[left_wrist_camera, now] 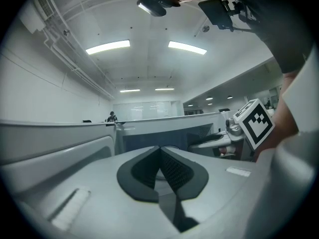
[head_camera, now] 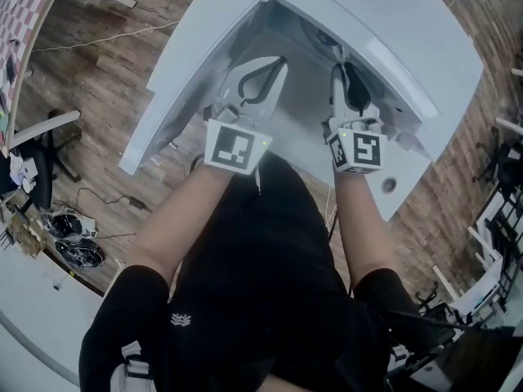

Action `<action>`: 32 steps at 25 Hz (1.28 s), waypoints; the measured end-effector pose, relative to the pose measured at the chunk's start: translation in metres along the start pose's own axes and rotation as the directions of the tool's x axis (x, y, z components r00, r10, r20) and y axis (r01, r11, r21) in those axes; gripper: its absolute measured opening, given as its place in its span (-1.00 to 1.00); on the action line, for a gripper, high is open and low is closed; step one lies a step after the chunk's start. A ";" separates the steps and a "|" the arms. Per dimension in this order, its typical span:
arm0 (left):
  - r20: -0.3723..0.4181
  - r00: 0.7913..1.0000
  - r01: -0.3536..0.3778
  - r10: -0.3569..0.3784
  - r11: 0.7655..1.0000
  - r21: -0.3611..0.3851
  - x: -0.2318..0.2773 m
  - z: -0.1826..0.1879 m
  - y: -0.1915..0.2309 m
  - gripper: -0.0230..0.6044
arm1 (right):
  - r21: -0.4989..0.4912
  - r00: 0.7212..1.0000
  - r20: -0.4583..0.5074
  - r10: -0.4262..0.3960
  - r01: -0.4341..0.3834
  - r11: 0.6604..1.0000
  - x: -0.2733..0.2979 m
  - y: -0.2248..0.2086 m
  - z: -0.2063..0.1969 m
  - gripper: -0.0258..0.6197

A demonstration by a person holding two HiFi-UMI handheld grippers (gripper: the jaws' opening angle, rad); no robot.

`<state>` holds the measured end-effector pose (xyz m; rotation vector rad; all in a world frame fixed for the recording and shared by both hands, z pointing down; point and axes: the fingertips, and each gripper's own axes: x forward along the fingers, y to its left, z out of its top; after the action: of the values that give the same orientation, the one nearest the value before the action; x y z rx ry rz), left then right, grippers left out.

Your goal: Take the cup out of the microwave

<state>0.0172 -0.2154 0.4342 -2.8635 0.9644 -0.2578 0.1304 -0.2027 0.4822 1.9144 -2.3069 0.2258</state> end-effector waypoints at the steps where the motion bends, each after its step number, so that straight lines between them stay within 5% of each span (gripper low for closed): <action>1: -0.004 1.000 0.000 0.000 1.000 -0.002 0.000 -0.001 0.000 -0.93 | -0.003 1.000 -0.005 -0.004 0.004 1.000 0.002 -0.001 -0.003 -0.72; 15: -0.024 1.000 -0.009 0.008 0.999 -0.036 0.008 -0.018 -0.002 -0.92 | -0.013 0.998 -0.034 -0.059 0.059 0.998 0.020 -0.017 -0.025 -0.12; 32: -0.043 0.999 -0.005 0.003 0.999 -0.048 0.029 -0.031 0.007 -0.92 | 0.001 0.997 -0.060 -0.054 0.054 0.999 0.058 -0.025 -0.039 0.11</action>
<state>0.0299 -0.2400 0.4674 -2.9106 0.9966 -0.3015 0.1444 -0.2554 0.5328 1.9406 -2.2152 0.2762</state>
